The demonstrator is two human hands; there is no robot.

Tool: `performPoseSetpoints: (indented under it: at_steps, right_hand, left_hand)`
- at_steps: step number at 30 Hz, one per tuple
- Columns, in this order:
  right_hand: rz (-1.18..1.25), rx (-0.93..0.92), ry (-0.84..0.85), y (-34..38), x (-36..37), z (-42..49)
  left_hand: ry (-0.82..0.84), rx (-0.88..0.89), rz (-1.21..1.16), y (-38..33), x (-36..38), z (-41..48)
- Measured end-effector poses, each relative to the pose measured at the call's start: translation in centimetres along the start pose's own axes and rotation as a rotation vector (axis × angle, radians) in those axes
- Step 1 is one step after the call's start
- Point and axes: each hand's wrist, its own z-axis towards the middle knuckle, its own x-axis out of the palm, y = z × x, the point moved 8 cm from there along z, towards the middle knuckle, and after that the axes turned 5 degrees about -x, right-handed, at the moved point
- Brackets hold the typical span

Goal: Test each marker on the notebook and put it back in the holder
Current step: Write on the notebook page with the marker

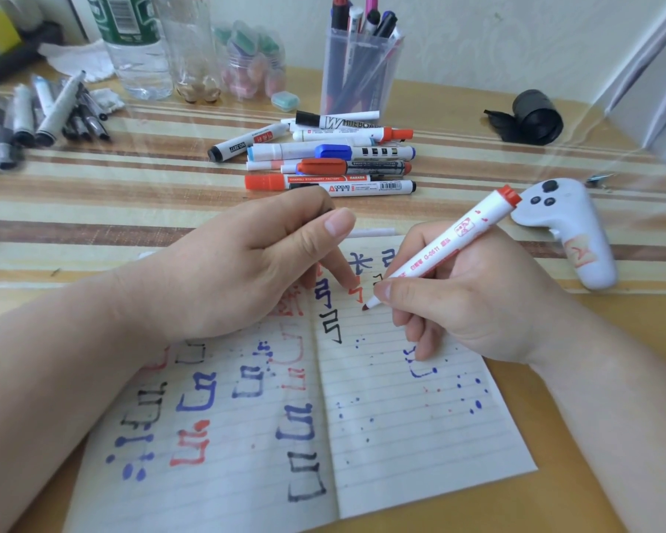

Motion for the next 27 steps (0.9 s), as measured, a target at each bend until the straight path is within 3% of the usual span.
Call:
performPoseSetpoints:
  at_steps: [9, 27]
  right_hand:
    - [0.076, -0.03, 0.029, 0.3, 0.26, -0.08]
    - [-0.039, 0.021, -0.009, 0.45, 0.17, 0.06]
  left_hand:
    - [0.007, 0.017, -0.034, -0.47, 0.02, -0.11]
    - [0.006, 0.029, -0.013, -0.31, 0.22, 0.07]
